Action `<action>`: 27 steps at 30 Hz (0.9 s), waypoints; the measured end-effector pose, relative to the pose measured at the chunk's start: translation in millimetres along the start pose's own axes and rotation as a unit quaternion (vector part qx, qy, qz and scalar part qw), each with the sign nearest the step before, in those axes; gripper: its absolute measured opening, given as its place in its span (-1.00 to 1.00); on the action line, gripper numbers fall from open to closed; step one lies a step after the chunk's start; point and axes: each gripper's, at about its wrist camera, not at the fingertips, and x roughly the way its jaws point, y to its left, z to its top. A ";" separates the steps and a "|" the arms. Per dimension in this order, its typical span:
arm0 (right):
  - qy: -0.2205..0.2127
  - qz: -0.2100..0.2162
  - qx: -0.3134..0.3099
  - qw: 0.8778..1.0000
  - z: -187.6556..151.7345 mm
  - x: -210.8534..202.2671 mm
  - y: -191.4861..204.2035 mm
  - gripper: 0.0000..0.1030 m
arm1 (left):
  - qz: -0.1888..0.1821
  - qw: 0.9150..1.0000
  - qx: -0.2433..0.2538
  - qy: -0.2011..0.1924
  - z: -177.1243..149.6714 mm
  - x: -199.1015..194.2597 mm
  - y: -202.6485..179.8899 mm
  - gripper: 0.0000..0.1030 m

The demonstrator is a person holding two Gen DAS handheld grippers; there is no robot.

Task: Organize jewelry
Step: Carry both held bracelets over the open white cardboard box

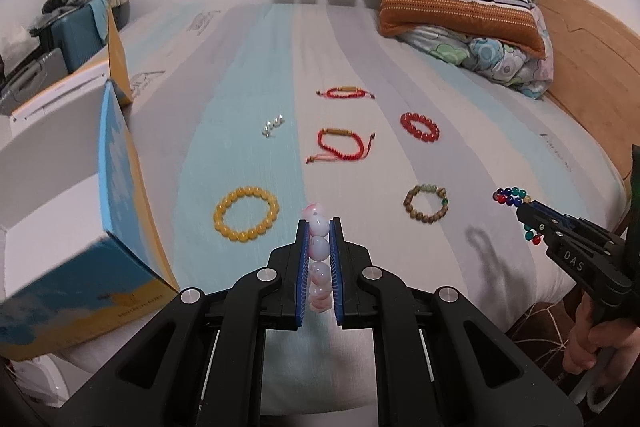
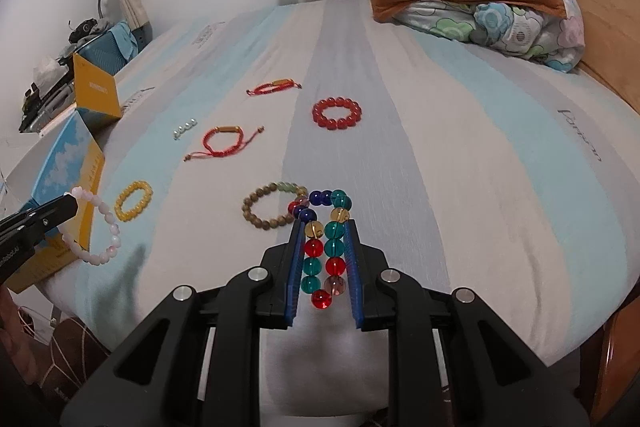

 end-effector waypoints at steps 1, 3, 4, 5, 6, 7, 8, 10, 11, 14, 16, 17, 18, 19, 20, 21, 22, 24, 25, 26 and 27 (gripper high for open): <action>-0.001 -0.002 -0.003 1.000 2.0 -0.7 1.9 -0.64 | 0.002 1.000 0.001 -0.001 3.0 -1.7 -0.1 -0.82; -0.001 -0.001 -0.007 1.000 7.9 -1.7 6.2 -0.64 | 0.002 1.000 0.001 -0.003 8.2 -4.1 0.1 -0.82; -0.001 0.000 -0.006 1.000 10.8 -2.1 7.9 -0.64 | 0.001 1.000 -0.001 -0.003 11.1 -5.9 1.1 -0.82; -0.001 0.000 -0.006 1.000 13.9 -2.8 9.6 -0.64 | 0.001 1.000 -0.002 -0.004 13.8 -7.3 1.9 -0.82; -0.001 0.001 -0.005 1.000 16.2 -2.9 11.2 -0.64 | 0.003 1.000 -0.002 -0.004 16.1 -8.0 2.4 -0.82; 0.000 0.002 -0.005 1.000 19.0 -3.2 13.1 -0.64 | 0.005 1.000 -0.001 -0.006 19.4 -9.6 3.7 -0.82; 0.000 0.002 -0.005 1.000 21.1 -3.2 15.1 -0.64 | 0.006 1.000 -0.002 -0.006 22.2 -11.2 5.4 -0.82; -0.001 0.002 -0.005 1.000 26.1 -4.0 20.3 -0.64 | 0.008 1.000 -0.005 -0.008 27.6 -14.8 9.4 -0.82; -0.001 0.003 -0.004 1.000 28.1 -3.9 22.8 -0.64 | 0.010 1.000 -0.007 -0.010 30.5 -17.2 12.3 -0.82; -0.001 0.005 -0.004 1.000 33.8 -4.4 30.9 -0.64 | 0.014 1.000 -0.012 -0.012 37.6 -23.3 20.1 -0.82; -0.003 0.009 -0.005 1.000 38.7 -5.2 39.3 -0.64 | 0.014 1.000 -0.017 -0.016 41.7 -27.9 25.9 -0.82; -0.004 0.011 -0.005 1.000 40.4 -5.7 42.0 -0.64 | 0.015 1.000 -0.020 -0.018 43.4 -30.4 29.3 -0.82; -0.006 0.012 -0.007 1.000 43.0 -6.5 46.8 -0.64 | 0.016 0.999 -0.022 -0.019 44.1 -32.5 31.7 -0.82; -0.008 0.014 -0.009 1.000 45.8 -7.1 51.5 -0.64 | 0.017 0.999 -0.024 -0.020 45.4 -34.9 35.0 -0.82; -0.010 0.015 -0.011 1.000 48.4 -7.8 56.2 -0.64 | 0.019 0.999 -0.026 -0.023 46.8 -38.4 38.8 -0.82; -0.012 0.019 -0.013 1.000 52.3 -8.9 63.1 -0.64 | 0.020 0.999 -0.027 -0.025 47.6 -40.6 41.4 -0.82; -0.014 0.022 -0.014 1.000 55.0 -9.6 68.2 -0.64 | 0.022 0.999 -0.028 -0.027 48.5 -44.2 45.0 -0.82; -0.019 0.027 -0.020 0.999 61.4 -11.4 80.6 -0.64 | 0.026 0.999 -0.030 -0.031 50.3 -49.8 51.6 -0.82; -0.021 0.029 -0.022 0.999 63.4 -12.6 86.1 -0.64 | 0.030 0.999 -0.031 -0.033 51.2 -53.1 56.4 -0.82; -0.023 0.032 -0.024 0.999 65.6 -13.8 91.8 -0.64 | 0.034 0.998 -0.034 -0.035 51.7 -55.9 60.9 -0.82; -0.026 0.036 -0.027 0.999 68.8 -15.6 100.4 -0.64 | 0.037 0.998 -0.037 -0.036 51.9 -57.8 63.7 -0.82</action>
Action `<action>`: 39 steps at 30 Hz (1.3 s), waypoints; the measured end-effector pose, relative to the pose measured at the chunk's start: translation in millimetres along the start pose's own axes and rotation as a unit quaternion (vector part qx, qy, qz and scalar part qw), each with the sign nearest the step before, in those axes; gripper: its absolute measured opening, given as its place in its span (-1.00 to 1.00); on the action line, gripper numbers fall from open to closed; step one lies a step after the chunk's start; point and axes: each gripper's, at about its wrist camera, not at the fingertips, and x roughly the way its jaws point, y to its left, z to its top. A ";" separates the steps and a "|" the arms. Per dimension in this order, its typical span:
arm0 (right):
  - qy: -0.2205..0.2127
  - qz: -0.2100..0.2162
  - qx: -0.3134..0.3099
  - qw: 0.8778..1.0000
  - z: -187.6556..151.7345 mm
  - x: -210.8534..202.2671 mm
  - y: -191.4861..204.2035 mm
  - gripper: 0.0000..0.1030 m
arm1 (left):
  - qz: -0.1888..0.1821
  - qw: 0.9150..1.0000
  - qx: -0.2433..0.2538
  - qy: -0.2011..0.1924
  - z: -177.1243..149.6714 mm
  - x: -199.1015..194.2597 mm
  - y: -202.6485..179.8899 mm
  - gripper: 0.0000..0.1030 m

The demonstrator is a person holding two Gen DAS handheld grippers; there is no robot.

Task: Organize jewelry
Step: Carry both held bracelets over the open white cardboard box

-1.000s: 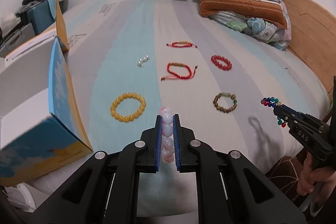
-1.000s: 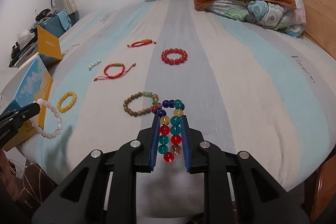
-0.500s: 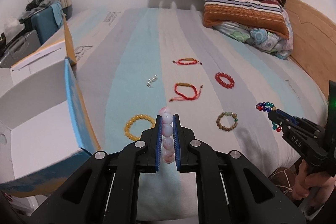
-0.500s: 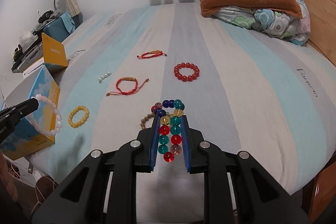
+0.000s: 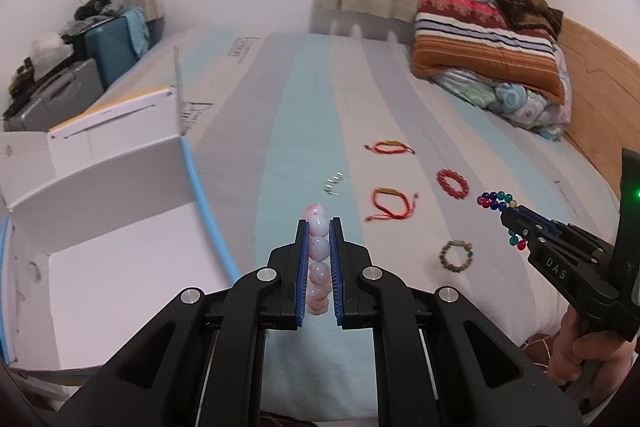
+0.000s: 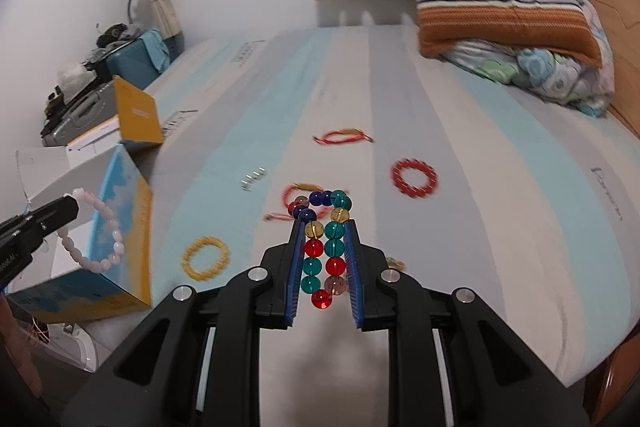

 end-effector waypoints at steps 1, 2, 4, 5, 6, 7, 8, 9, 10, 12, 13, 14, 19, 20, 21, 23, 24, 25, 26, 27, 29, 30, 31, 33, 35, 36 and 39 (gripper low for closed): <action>-0.002 0.003 -0.002 1.000 2.3 -0.5 5.6 -0.64 | 0.003 1.000 -0.005 -0.001 0.7 -2.4 6.2 -0.82; -0.003 0.005 -0.004 1.000 4.2 -1.2 10.5 -0.64 | 0.006 1.000 -0.012 -0.002 1.2 -4.4 12.2 -0.82; -0.006 0.013 -0.010 1.000 9.1 -1.8 25.2 -0.64 | 0.014 1.000 -0.023 -0.004 1.8 -8.9 23.8 -0.82; -0.007 0.015 -0.012 1.000 11.0 -2.0 30.3 -0.64 | 0.016 1.000 -0.026 -0.005 2.3 -10.0 27.6 -0.82; -0.009 0.019 -0.016 1.000 12.9 -2.2 38.7 -0.64 | 0.019 0.999 -0.030 -0.006 2.5 -11.7 32.2 -0.82; -0.010 0.022 -0.019 1.000 14.7 -2.0 45.3 -0.64 | 0.023 0.999 -0.033 -0.007 2.9 -13.4 38.4 -0.82; -0.011 0.026 -0.021 0.999 16.0 -2.2 51.6 -0.64 | 0.026 0.999 -0.037 -0.007 3.5 -14.7 43.6 -0.82; -0.012 0.031 -0.025 0.999 17.2 -2.6 60.5 -0.64 | 0.030 0.999 -0.040 -0.008 3.2 -16.6 48.9 -0.82; -0.013 0.035 -0.029 0.999 18.5 -3.0 68.4 -0.64 | 0.034 0.998 -0.043 -0.009 3.1 -18.6 55.3 -0.82; -0.017 0.043 -0.036 0.998 21.1 -3.5 83.9 -0.64 | 0.040 0.998 -0.051 -0.009 3.2 -21.1 66.4 -0.82; -0.018 0.048 -0.039 0.998 21.9 -3.9 90.6 -0.64 | 0.042 0.997 -0.058 -0.009 2.8 -23.5 74.7 -0.82; -0.019 0.053 -0.042 0.998 22.9 -4.0 98.2 -0.64 | 0.046 0.997 -0.062 -0.010 2.1 -25.6 81.6 -0.82; -0.025 0.079 -0.072 0.994 26.9 -1.1 143.8 -0.64 | 0.069 0.995 -0.074 -0.008 -3.0 -37.5 115.5 -0.82; -0.025 0.085 -0.074 0.993 27.2 -0.2 151.9 -0.64 | 0.074 0.994 -0.078 -0.007 -3.9 -39.5 122.8 -0.82; -0.022 0.093 -0.078 0.992 26.9 1.2 164.2 -0.64 | 0.079 0.993 -0.083 -0.006 -5.3 -41.2 130.1 -0.82; -0.022 0.102 -0.085 0.991 26.1 1.8 179.2 -0.64 | 0.089 0.991 -0.095 -0.003 -9.3 -45.0 147.5 -0.82; -0.020 0.109 -0.091 0.990 25.1 2.9 189.7 -0.64 | 0.093 0.991 -0.100 -0.002 -11.1 -46.5 154.2 -0.82; -0.018 0.115 -0.097 0.988 24.1 4.4 199.8 -0.64 | 0.098 0.990 -0.106 0.000 -13.7 -48.5 162.9 -0.82; -0.016 0.119 -0.102 0.988 23.0 5.6 206.4 -0.64 | 0.103 0.989 -0.110 0.002 -15.7 -50.3 170.2 -0.82; -0.012 0.127 -0.109 0.986 21.4 7.2 217.4 -0.64 | 0.108 0.987 -0.115 0.004 -18.5 -51.8 178.2 -0.82; 0.001 0.139 -0.125 0.982 18.5 10.9 237.3 -0.64 | 0.114 0.986 -0.124 0.009 -23.1 -52.6 191.3 -0.82; 0.009 0.142 -0.131 0.981 17.9 13.6 244.8 -0.64 | 0.117 0.985 -0.126 0.013 -26.0 -53.5 197.1 -0.82; 0.026 0.145 -0.141 0.979 15.6 18.7 254.5 -0.64 | 0.123 0.984 -0.129 0.019 -29.7 -53.3 203.4 -0.82; 0.061 0.152 -0.154 0.974 11.2 30.4 272.8 -0.64 | 0.133 0.981 -0.137 0.036 -36.1 -49.9 214.7 -0.82; 0.094 0.145 -0.168 0.970 4.9 44.8 290.0 -0.64 | 0.143 0.977 -0.147 0.057 -41.6 -43.9 223.0 -0.82; 0.106 0.143 -0.172 0.969 2.4 49.7 295.0 -0.64 | 0.145 0.975 -0.154 0.070 -45.3 -41.1 228.5 -0.82; 0.150 0.140 -0.185 0.961 -7.9 68.4 310.9 -0.64 | 0.142 0.970 -0.172 0.099 -55.1 -33.2 240.7 -0.82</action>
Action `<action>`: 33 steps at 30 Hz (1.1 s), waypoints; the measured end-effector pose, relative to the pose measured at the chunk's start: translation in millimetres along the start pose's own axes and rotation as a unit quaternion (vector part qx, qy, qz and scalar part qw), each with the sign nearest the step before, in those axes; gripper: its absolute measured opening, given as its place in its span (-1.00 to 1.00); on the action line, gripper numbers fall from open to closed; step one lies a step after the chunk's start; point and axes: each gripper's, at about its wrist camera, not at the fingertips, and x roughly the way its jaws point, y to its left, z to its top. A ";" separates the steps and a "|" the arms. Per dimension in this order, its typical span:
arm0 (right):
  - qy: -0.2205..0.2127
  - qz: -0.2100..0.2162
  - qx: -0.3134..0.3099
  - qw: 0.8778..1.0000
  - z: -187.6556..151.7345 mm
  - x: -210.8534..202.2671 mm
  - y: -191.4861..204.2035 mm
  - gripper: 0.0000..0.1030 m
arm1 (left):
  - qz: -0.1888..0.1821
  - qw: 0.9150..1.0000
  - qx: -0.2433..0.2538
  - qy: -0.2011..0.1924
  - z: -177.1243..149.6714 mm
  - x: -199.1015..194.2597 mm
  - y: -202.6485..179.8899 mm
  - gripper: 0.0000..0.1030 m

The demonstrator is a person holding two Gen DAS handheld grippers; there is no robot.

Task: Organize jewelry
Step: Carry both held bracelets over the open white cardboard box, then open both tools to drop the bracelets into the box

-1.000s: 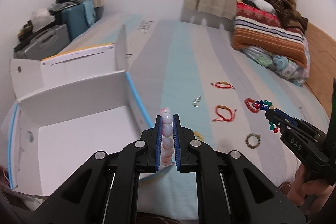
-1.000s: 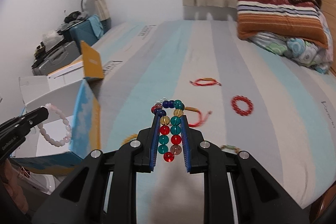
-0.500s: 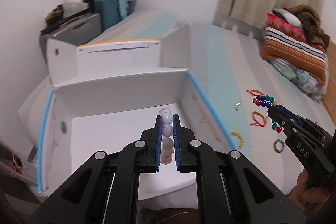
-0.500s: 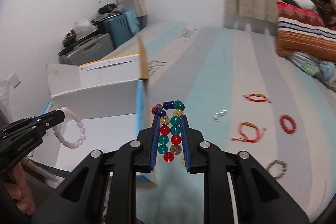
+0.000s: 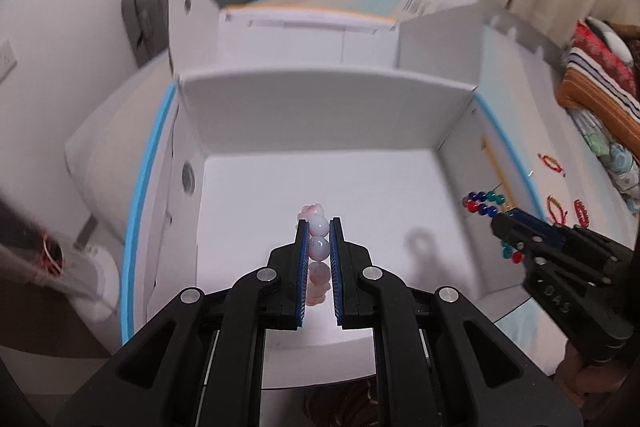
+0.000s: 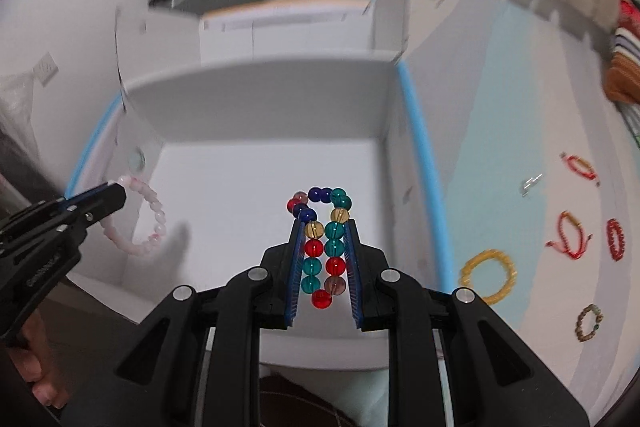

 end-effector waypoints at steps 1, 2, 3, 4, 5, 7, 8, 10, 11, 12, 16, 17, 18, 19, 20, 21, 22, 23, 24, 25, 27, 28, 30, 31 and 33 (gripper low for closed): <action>0.013 0.000 0.001 1.000 -0.8 7.4 2.3 -0.64 | 0.005 1.000 0.000 0.008 -1.4 5.0 2.3 -0.82; 0.023 -0.002 0.002 1.000 -2.4 13.6 2.1 -0.64 | 0.007 1.000 -0.002 0.015 -2.7 8.6 4.1 -0.82; 0.034 -0.004 0.003 0.999 -2.9 20.7 2.4 -0.64 | 0.007 1.000 -0.003 0.021 -3.8 12.6 5.2 -0.82; 0.042 -0.005 0.004 0.999 -3.8 25.7 2.1 -0.64 | 0.007 0.999 -0.006 0.032 -5.5 18.3 7.5 -0.82; 0.048 -0.007 0.004 0.999 -4.6 28.7 2.9 -0.64 | 0.007 0.999 -0.008 0.038 -6.8 22.7 9.5 -0.82; 0.059 -0.015 0.002 0.998 -5.6 36.5 5.7 -0.64 | 0.009 0.999 -0.008 0.049 -9.2 29.7 10.8 -0.82; 0.066 -0.015 0.003 0.998 -6.3 40.0 6.8 -0.64 | 0.008 0.999 -0.007 0.051 -10.7 32.9 11.4 -0.82; 0.073 -0.017 0.003 0.997 -7.5 43.2 9.4 -0.64 | 0.009 0.998 -0.003 0.058 -12.1 39.6 11.0 -0.82; 0.075 -0.020 0.002 0.997 -7.6 45.0 11.0 -0.64 | 0.009 0.998 -0.002 0.061 -12.8 42.6 11.1 -0.82; 0.077 -0.023 0.001 0.997 -9.7 46.3 11.5 -0.64 | 0.010 0.998 -0.002 0.065 -13.6 44.9 11.2 -0.82; 0.083 -0.026 0.000 0.996 -15.1 51.7 12.2 -0.64 | 0.014 0.997 0.000 0.079 -14.2 52.7 11.9 -0.82; 0.085 -0.023 0.001 0.996 -16.4 52.5 12.9 -0.64 | 0.016 0.997 0.002 0.081 -14.6 52.8 10.6 -0.82; 0.085 -0.021 0.001 0.996 -14.7 55.8 15.2 -0.64 | 0.018 0.996 0.003 0.082 -14.7 53.6 10.4 -0.82; 0.086 -0.020 0.001 0.996 -15.4 56.7 16.1 -0.64 | 0.019 0.996 0.002 0.085 -14.6 54.3 11.2 -0.82; 0.086 -0.021 0.001 0.996 -16.5 57.0 17.0 -0.63 | 0.019 0.996 0.002 0.086 -14.9 55.6 10.2 -0.82; 0.085 -0.021 0.001 0.996 -16.7 57.5 16.8 -0.63 | 0.020 0.996 0.002 0.089 -15.1 56.2 10.5 -0.81; 0.086 -0.020 0.002 0.996 -16.6 57.5 16.8 -0.63 | 0.022 0.996 0.002 0.090 -15.3 56.7 9.9 -0.78; 0.087 -0.019 0.002 0.996 -17.2 57.6 16.9 -0.63 | 0.024 0.996 0.002 0.091 -15.3 56.0 8.7 -0.77; 0.088 -0.017 0.003 0.996 -13.6 62.2 14.1 -0.63 | 0.025 0.996 0.001 0.089 -14.2 56.1 7.6 -0.76; 0.088 -0.016 0.002 0.996 -13.1 62.6 14.2 -0.63 | 0.028 0.996 0.000 0.086 -13.8 54.8 7.3 -0.76; 0.086 -0.013 0.001 0.996 -12.4 60.3 13.6 -0.63 | 0.029 0.996 0.003 0.084 -12.2 53.0 5.2 -0.76; 0.083 -0.013 0.001 0.996 -12.5 58.7 13.2 -0.63 | 0.029 0.996 0.004 0.083 -11.7 51.8 3.7 -0.68; 0.075 -0.013 0.002 0.997 -12.7 54.8 12.7 -0.56 | 0.033 0.997 0.005 0.074 -10.9 47.3 2.4 -0.46; 0.073 -0.013 0.002 0.997 -12.1 53.9 13.3 -0.44 | 0.036 0.997 0.006 0.071 -10.7 45.1 2.1 -0.37; 0.063 -0.010 0.004 0.998 -13.7 47.5 11.8 -0.25 | 0.039 0.997 0.008 0.064 -10.4 41.3 1.3 -0.24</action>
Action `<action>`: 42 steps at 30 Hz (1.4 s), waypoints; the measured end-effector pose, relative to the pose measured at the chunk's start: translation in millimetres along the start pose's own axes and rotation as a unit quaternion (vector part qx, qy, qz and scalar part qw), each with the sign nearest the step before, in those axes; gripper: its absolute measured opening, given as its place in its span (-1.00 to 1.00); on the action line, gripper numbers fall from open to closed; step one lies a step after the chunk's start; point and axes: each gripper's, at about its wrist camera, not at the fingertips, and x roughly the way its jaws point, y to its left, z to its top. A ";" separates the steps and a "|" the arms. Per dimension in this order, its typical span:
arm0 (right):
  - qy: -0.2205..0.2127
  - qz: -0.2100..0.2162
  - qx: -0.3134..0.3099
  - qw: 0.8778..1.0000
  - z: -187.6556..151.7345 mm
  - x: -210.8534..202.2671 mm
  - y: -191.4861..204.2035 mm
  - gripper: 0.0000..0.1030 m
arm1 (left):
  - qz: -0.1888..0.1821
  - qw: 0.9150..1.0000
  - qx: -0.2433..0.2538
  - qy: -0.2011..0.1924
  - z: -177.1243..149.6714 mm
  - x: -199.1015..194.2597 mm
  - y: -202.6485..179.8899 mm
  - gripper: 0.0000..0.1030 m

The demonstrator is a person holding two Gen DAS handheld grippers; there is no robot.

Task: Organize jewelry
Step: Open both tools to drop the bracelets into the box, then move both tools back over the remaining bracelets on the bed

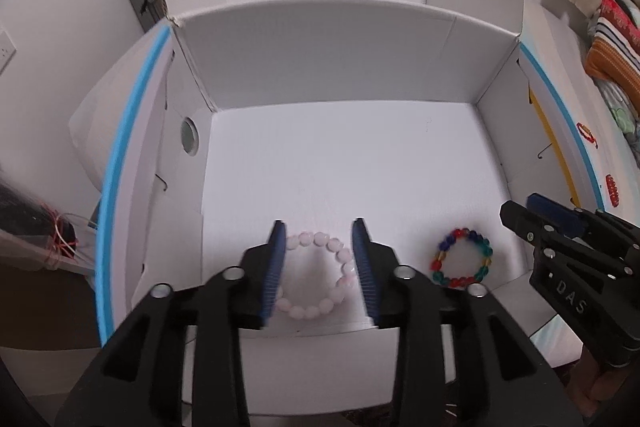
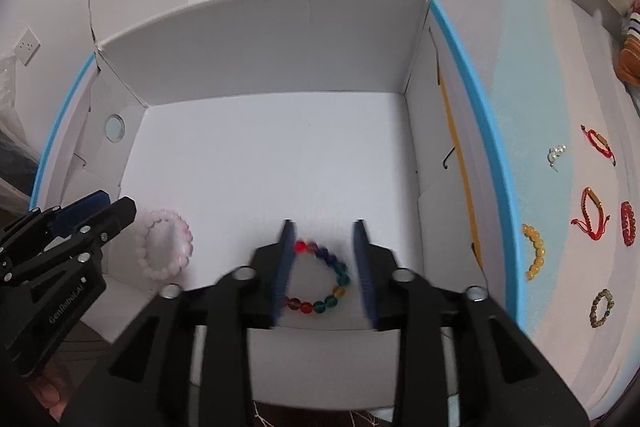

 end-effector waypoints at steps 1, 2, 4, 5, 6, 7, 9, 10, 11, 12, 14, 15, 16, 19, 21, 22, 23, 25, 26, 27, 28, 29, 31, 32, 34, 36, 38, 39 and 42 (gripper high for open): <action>-0.006 0.000 0.000 1.000 -1.4 -4.3 -0.3 -0.19 | 0.000 1.000 0.001 -0.004 -0.4 -2.9 -0.4 -0.15; -0.013 0.001 0.001 1.000 -3.2 -10.4 0.4 -0.12 | 0.002 1.000 0.002 -0.008 -0.6 -5.8 -0.6 -0.07; -0.023 0.001 0.002 1.000 -6.1 -19.5 0.2 -0.01 | 0.009 1.000 0.005 -0.017 -0.3 -11.8 -1.0 0.04; -0.026 0.001 0.002 1.000 -4.9 -20.5 -2.0 0.00 | 0.012 1.000 0.007 -0.022 -0.7 -15.0 -1.8 0.08; -0.029 0.003 0.003 1.000 -6.5 -24.0 -4.0 0.04 | 0.010 1.000 0.009 -0.026 -1.3 -18.2 -2.7 0.09; -0.032 0.004 0.004 0.999 -7.3 -27.7 -6.5 0.08 | 0.009 1.000 0.009 -0.029 -1.3 -20.6 -3.5 0.13; -0.044 0.002 0.004 0.999 -10.6 -35.9 -10.8 0.18 | 0.009 0.999 0.014 -0.037 -2.7 -27.8 -7.0 0.26; -0.049 0.000 0.004 0.999 -13.7 -41.1 -12.7 0.22 | 0.010 0.999 0.016 -0.043 -4.4 -32.0 -8.1 0.31; -0.053 -0.002 0.004 0.999 -16.1 -45.0 -14.8 0.24 | 0.011 0.998 0.021 -0.050 -5.4 -36.2 -10.7 0.37; -0.059 -0.003 0.004 0.998 -17.3 -48.7 -16.4 0.28 | 0.012 0.998 0.023 -0.057 -5.8 -39.3 -14.5 0.41; -0.067 -0.004 0.005 0.998 -20.9 -55.2 -20.4 0.32 | 0.009 0.998 0.025 -0.065 -7.8 -45.8 -17.7 0.53; -0.072 -0.007 0.006 0.997 -23.2 -59.2 -22.6 0.37 | 0.006 0.997 0.026 -0.068 -8.5 -48.1 -19.6 0.55; -0.078 -0.009 0.007 0.997 -24.9 -62.7 -24.8 0.40 | 0.005 0.997 0.027 -0.071 -9.3 -50.5 -22.4 0.60; -0.091 -0.017 0.010 0.996 -27.8 -71.5 -32.8 0.57 | 0.001 0.996 0.031 -0.082 -11.3 -55.5 -31.7 0.75; -0.097 -0.020 0.015 0.995 -32.0 -77.9 -40.3 0.73 | 0.000 0.996 0.032 -0.086 -11.5 -58.9 -36.2 0.82; -0.101 -0.025 0.018 0.994 -33.2 -80.3 -42.6 0.75 | -0.006 0.995 0.033 -0.090 -12.4 -61.1 -40.4 0.82; -0.105 -0.033 0.019 0.994 -34.6 -82.6 -44.4 0.81 | -0.009 0.995 0.035 -0.091 -13.4 -61.6 -43.0 0.83; -0.117 -0.046 0.027 0.992 -40.4 -90.8 -52.6 0.85 | -0.010 0.995 0.042 -0.094 -14.8 -63.5 -52.3 0.87; -0.121 -0.047 0.032 0.991 -42.8 -94.0 -57.0 0.85 | -0.014 0.994 0.045 -0.096 -15.4 -64.5 -56.9 0.87; -0.122 -0.049 0.037 0.991 -46.1 -97.8 -62.8 0.86 | -0.017 0.994 0.047 -0.096 -15.8 -64.9 -60.0 0.88; -0.123 -0.051 0.043 0.990 -48.8 -100.8 -68.3 0.85 | -0.021 0.994 0.051 -0.098 -16.8 -65.8 -65.0 0.89; -0.124 -0.053 0.047 0.990 -50.7 -102.8 -72.1 0.86 | -0.023 0.993 0.054 -0.100 -17.6 -66.9 -68.5 0.89; -0.130 -0.059 0.058 0.988 -56.6 -109.5 -84.8 0.85 | -0.027 0.992 0.061 -0.104 -19.2 -70.0 -78.1 0.89; -0.133 -0.065 0.064 0.987 -59.5 -113.0 -92.3 0.86 | -0.027 0.992 0.063 -0.103 -19.9 -70.6 -81.9 0.89; -0.135 -0.069 0.071 0.986 -64.9 -117.0 -103.4 0.86 | -0.032 0.992 0.069 -0.105 -22.3 -72.3 -89.6 0.89; -0.136 -0.076 0.079 0.985 -70.8 -120.1 -115.4 0.86 | -0.036 0.990 0.077 -0.109 -25.2 -75.0 -99.5 0.89; -0.136 -0.084 0.082 0.984 -76.1 -122.0 -124.2 0.86 | -0.042 0.990 0.082 -0.111 -27.4 -76.6 -108.2 0.89; -0.135 -0.091 0.081 0.983 -80.2 -123.0 -129.8 0.86 | -0.045 0.989 0.086 -0.113 -28.5 -77.6 -113.3 0.89; -0.134 -0.100 0.090 0.982 -90.6 -124.9 -144.6 0.86 | -0.063 0.986 0.098 -0.120 -32.8 -81.2 -130.5 0.89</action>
